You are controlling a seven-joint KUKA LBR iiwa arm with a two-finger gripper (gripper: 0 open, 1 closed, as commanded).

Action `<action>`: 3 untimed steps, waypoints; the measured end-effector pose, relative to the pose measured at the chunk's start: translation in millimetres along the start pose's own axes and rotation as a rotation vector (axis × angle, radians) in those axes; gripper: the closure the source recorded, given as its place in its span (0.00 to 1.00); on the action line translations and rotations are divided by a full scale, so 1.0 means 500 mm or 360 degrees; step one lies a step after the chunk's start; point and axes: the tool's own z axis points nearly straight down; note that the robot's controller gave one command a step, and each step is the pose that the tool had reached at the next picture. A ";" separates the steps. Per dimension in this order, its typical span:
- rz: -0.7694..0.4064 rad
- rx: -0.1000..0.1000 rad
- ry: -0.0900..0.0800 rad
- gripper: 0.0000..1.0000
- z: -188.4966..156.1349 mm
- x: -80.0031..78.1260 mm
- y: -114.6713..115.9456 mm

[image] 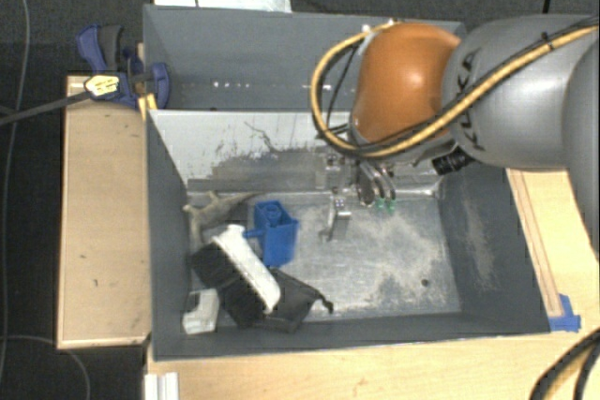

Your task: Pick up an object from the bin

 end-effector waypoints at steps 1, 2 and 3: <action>0.0001 0.0000 0.0000 0.00 0.000 0.000 0.000; -0.0007 -0.0001 -0.0007 0.00 0.043 0.091 0.007; 0.0099 0.0000 0.0004 0.00 0.037 0.097 0.083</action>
Offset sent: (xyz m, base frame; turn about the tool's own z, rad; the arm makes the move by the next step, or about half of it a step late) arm -0.0673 0.0060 -0.0326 0.0042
